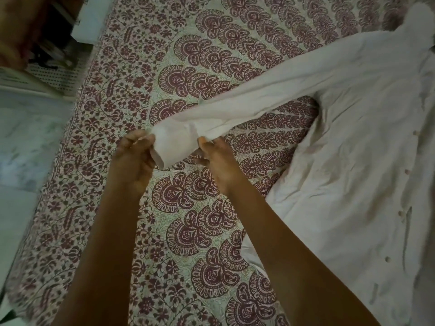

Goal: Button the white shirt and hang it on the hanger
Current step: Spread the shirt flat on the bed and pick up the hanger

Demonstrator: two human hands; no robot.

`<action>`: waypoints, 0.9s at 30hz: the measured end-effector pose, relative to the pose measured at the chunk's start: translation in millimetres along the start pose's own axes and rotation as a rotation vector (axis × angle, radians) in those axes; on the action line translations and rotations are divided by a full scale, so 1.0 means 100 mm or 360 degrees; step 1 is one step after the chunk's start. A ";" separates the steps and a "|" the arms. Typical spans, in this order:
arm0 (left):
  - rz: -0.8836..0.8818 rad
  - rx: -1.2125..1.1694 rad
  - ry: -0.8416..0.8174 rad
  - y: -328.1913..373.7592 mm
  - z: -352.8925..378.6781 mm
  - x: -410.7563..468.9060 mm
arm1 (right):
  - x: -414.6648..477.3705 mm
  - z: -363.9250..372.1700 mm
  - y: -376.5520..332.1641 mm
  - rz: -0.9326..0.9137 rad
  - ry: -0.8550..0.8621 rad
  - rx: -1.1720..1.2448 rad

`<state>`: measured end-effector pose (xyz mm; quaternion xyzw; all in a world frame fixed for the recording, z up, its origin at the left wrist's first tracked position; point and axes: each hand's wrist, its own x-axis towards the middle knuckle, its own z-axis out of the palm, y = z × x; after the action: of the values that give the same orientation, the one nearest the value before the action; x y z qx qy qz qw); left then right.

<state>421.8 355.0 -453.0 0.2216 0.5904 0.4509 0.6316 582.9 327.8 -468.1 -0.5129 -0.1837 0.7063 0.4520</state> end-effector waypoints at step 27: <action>0.0298 0.1944 0.0548 -0.54 -0.13 0.56 | -0.67 -1.30 0.80 -0.0539 0.1031 -0.1297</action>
<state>420.3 371.0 -530.1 0.5166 0.8121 0.1156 0.2455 667.5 204.2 -541.9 -0.8010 -0.3740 0.3012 0.3575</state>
